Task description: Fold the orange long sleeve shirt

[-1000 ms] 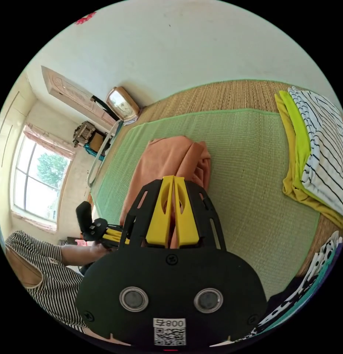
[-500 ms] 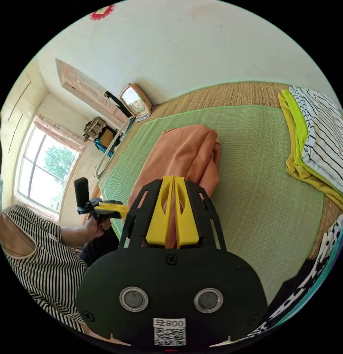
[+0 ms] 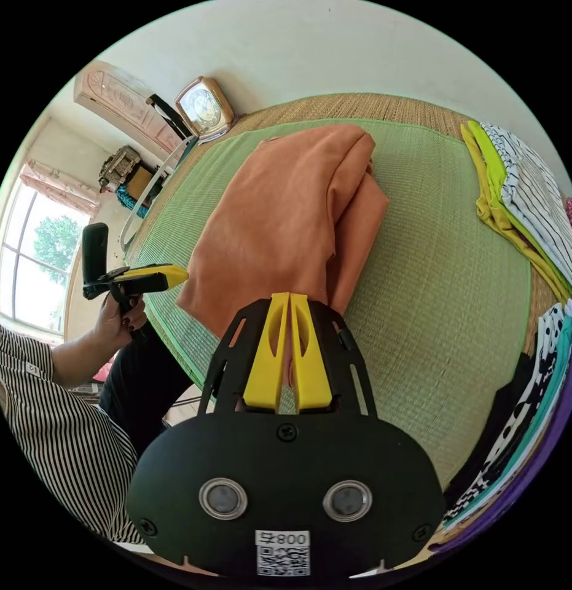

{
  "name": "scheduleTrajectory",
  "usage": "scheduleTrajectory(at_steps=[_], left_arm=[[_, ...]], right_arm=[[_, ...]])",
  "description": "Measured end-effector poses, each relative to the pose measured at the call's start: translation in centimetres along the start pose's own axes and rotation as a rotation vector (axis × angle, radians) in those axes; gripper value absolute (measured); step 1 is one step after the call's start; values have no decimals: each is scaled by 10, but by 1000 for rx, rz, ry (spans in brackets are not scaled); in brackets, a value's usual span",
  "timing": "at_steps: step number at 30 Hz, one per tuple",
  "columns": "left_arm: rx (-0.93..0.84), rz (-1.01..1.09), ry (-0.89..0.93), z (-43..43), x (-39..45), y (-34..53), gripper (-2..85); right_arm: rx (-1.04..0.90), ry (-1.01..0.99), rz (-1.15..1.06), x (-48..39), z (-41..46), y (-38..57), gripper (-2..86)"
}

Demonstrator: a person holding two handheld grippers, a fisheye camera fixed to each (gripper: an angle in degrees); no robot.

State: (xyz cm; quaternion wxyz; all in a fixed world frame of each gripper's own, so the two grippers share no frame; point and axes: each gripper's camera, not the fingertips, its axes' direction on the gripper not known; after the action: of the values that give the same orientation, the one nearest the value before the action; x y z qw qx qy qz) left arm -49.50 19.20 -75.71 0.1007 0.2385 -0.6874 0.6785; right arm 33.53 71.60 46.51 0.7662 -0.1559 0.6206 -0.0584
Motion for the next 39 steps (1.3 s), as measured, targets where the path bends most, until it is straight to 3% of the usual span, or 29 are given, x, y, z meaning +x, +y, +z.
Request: scheduleTrajectory(at_steps=[4, 9, 14, 19, 24, 39], left_arm=[[27, -82, -11, -24, -24, 28, 17], [-76, -135, -53, -10, -49, 42, 16], [17, -202, 67, -36, -77, 54, 60], [9, -312, 204, -41, -122, 67, 129], [-28, -410, 367, -24, -161, 74, 157], [-119, -420, 402, -22, -213, 59, 135]], right_arm=[[73, 32, 5, -13, -23, 27, 1], [-38, 15, 63, 4, 19, 40, 3], [19, -46, 106, 18, -15, 48, 10], [160, -276, 318, 86, -51, 97, 62], [161, -508, 478, 144, -37, 122, 97], [32, -634, 446, 176, -18, 96, 82]])
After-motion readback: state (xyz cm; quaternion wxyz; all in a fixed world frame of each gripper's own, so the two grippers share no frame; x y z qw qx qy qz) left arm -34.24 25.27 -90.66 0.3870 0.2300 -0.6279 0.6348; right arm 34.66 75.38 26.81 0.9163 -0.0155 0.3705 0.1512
